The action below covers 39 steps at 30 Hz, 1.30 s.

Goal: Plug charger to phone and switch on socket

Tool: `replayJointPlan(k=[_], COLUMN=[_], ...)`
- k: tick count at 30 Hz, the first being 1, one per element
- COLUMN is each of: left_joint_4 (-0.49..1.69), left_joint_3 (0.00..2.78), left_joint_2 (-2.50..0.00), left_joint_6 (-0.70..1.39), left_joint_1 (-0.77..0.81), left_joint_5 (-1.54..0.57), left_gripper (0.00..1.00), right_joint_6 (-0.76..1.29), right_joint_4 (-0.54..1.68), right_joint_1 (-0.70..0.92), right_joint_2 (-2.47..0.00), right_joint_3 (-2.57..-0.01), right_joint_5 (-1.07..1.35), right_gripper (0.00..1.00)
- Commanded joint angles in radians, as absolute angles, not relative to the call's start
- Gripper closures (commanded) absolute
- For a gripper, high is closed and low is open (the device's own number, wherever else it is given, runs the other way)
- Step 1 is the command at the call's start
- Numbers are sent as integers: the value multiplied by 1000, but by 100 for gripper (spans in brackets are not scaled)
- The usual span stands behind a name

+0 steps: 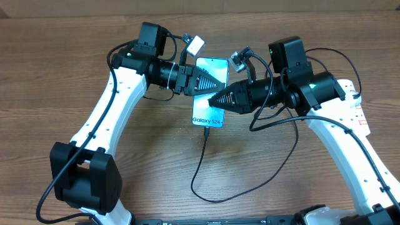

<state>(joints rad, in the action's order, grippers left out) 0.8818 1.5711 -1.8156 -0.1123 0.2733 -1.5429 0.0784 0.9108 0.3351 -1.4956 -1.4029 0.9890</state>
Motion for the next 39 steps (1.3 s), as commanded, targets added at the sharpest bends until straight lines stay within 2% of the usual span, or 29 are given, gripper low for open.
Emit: replayJointPlan(k=[1,5,6,7,8,15,20,29,37,39], left_joint_4=[877,877,877,877,876,869,781,694,694,694], left_joint_3=[1572,1572,1572,1572,1572,1572,1572,1572,1572,1572], left_joint_2=[-1797,-1797,-1797,-1797,-1797,-1797,-1797,-1797,-1797,-1797], left_joint_6=[-131,-131,-131,-130,-131,-129,23,326,379,379], left_joint_1=[274,274,274,274,274,273,265,253,231,226], left_joint_5=[-1538,-1538,-1538,-1538,-1538,-1541,-1580,-1568,-1560,-1559], left_gripper=[96,96,96,96,96,96,96,96,96,96], right_joint_6=[81,81,81,81,81,171,241,363,397,397], right_joint_4=[921,950,953,953,953,952,927,837,812,812], right_joint_1=[339,339,339,339,339,340,339,339,339,339], right_joint_2=[-1490,-1490,-1490,-1490,-1490,-1490,-1490,-1490,-1490,-1490], right_joint_3=[-1426,-1426,-1426,-1426,-1426,-1426,-1426,-1426,-1426,-1426], right_joint_5=[996,996,996,996,996,995,954,951,951,951], right_gripper=[91,77,70,58,53,46,47,56,59,70])
